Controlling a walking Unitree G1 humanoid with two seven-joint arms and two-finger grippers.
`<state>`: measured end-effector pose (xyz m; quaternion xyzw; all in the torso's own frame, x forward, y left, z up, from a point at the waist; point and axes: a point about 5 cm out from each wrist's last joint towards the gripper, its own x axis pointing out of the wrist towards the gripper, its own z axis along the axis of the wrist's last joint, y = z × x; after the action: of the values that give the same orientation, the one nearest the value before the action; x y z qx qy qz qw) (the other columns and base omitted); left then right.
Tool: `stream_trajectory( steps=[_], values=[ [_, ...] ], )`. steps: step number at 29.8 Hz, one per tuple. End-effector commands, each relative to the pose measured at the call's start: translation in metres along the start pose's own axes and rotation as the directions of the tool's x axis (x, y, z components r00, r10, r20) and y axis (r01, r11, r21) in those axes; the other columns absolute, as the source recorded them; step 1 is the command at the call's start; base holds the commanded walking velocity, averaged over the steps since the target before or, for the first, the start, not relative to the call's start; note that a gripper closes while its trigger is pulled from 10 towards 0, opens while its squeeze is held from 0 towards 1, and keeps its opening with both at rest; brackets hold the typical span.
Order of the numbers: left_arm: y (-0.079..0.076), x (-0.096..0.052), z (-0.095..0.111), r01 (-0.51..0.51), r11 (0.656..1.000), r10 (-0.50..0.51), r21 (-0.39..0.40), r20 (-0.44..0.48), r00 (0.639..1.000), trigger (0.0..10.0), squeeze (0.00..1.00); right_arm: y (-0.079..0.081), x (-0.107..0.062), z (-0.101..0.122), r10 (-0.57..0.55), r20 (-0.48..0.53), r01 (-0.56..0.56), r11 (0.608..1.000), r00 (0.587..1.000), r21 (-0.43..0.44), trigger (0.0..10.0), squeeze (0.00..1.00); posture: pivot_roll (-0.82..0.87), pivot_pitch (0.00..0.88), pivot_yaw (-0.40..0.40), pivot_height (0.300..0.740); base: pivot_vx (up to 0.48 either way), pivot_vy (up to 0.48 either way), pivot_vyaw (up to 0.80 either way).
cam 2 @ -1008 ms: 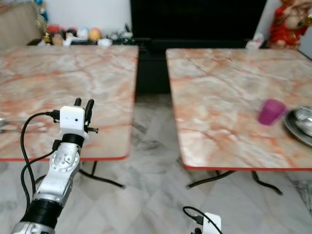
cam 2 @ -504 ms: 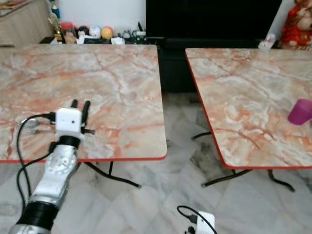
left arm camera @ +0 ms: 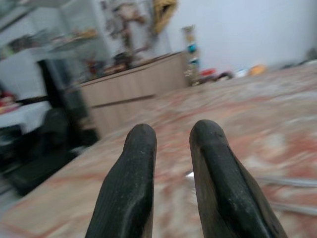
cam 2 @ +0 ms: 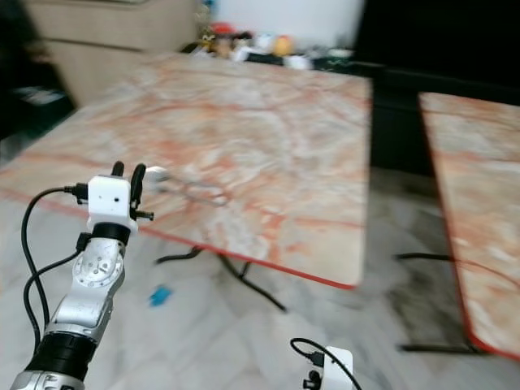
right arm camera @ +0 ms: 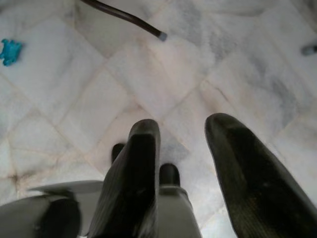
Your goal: Setting the table
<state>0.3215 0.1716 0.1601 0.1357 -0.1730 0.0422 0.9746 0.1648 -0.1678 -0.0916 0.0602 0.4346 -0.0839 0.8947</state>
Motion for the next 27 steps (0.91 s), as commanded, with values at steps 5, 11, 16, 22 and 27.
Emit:
stream_trajectory(
  steps=[5,11,16,22,27],
  values=[
    [-0.002,0.001,0.004,0.002,1.000,-0.002,0.009,0.022,1.000,10.0,0.00,-0.002,-0.002,-0.007,-0.007,-0.020,0.007,1.000,1.000,0.002,10.0,0.00,0.07,0.000,-0.008,0.740,0.000,0.000,0.80],
    [0.001,0.000,0.004,-0.010,1.000,0.010,0.017,0.023,1.000,10.0,0.00,-0.002,-0.002,-0.007,-0.006,-0.021,0.006,1.000,1.000,0.001,10.0,0.00,0.08,0.000,-0.009,0.740,0.000,0.000,0.80],
    [0.010,0.000,-0.002,-0.062,0.998,0.062,0.022,-0.007,0.998,10.0,0.00,-0.002,-0.002,-0.007,-0.005,-0.021,0.005,1.000,1.000,0.000,10.0,0.00,0.08,0.000,-0.010,0.740,0.000,0.000,0.80],
    [0.035,-0.008,-0.025,-0.151,0.986,0.157,0.068,-0.096,0.983,10.0,0.00,-0.002,-0.002,-0.007,-0.003,-0.022,0.003,1.000,1.000,-0.002,10.0,0.00,0.08,0.000,-0.011,0.740,0.000,0.000,0.80],
    [0.049,-0.017,-0.043,-0.182,0.976,0.200,0.116,-0.168,0.965,10.0,0.00,-0.003,-0.002,-0.008,-0.007,-0.027,0.007,1.000,1.000,0.005,10.0,0.00,0.08,0.000,-0.012,0.740,0.000,0.000,0.32]
  ],
)
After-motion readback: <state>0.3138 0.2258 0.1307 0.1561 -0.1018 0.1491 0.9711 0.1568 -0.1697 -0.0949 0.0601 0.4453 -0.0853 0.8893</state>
